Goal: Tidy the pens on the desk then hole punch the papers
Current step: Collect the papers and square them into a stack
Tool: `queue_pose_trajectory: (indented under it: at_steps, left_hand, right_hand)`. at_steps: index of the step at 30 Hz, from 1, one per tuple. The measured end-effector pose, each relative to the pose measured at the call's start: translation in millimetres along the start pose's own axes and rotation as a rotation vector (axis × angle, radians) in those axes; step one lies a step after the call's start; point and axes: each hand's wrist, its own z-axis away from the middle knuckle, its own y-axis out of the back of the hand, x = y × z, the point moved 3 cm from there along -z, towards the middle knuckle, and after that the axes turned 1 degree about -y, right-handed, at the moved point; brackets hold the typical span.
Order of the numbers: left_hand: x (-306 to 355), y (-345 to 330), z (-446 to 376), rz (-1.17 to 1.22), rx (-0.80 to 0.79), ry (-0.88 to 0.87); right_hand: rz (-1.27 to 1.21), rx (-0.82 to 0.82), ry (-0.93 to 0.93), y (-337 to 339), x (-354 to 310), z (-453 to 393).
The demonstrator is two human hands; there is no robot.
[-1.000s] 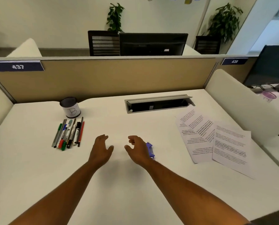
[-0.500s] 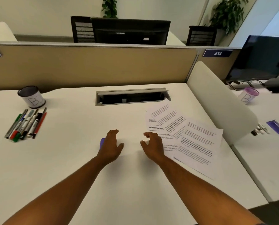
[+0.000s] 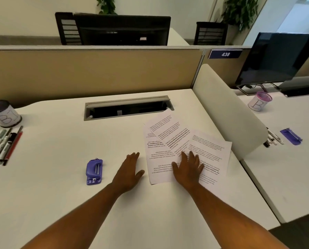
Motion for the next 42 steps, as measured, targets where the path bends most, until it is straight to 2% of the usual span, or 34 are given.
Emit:
queue_pose_trajectory:
  at_steps: [6, 10, 15, 18, 20, 22, 24, 30, 42]
  left_hand:
    - [7.4, 0.0, -16.3, -0.059, -0.007, -0.029]
    - [6.1, 5.0, -23.8, -0.109, 0.026, -0.08]
    - [-3.3, 2.8, -26.3, -0.203, 0.035, -0.039]
    - [-10.7, -1.2, -24.3, -0.299, 0.036, -0.013]
    - [-14.2, -2.7, -24.1, -0.29, 0.005, -0.039]
    - [-15.1, -3.2, -26.6, -0.278, -0.036, -0.051]
    - [-13.5, -3.6, -31.3, -0.342, -0.085, -0.043]
    - [-8.4, -3.7, -35.8, -0.406, -0.176, -0.03]
    - [-3.8, 4.8, -25.7, -0.464, -0.194, -0.048]
  right_hand:
    - [0.031, 0.035, 0.063, -10.8, -7.8, 9.2]
    - [0.056, 0.137, 0.144, -12.4, -25.6, 20.2]
    - [0.005, 0.179, 0.28, -14.9, -46.0, 25.2]
    - [-0.063, 0.22, 0.225, -9.8, -42.1, 20.6]
    - [-0.061, 0.244, 0.084, -6.1, -30.8, 13.6]
    - [-0.041, 0.164, -0.079, -6.8, -17.6, 6.4]
    - [-0.019, 0.083, -0.139, -10.6, -8.7, 0.7]
    - [-0.052, 0.029, -0.081, -7.5, -9.1, -20.5]
    - [-0.016, -0.164, 0.18, 2.3, -61.4, -73.7]
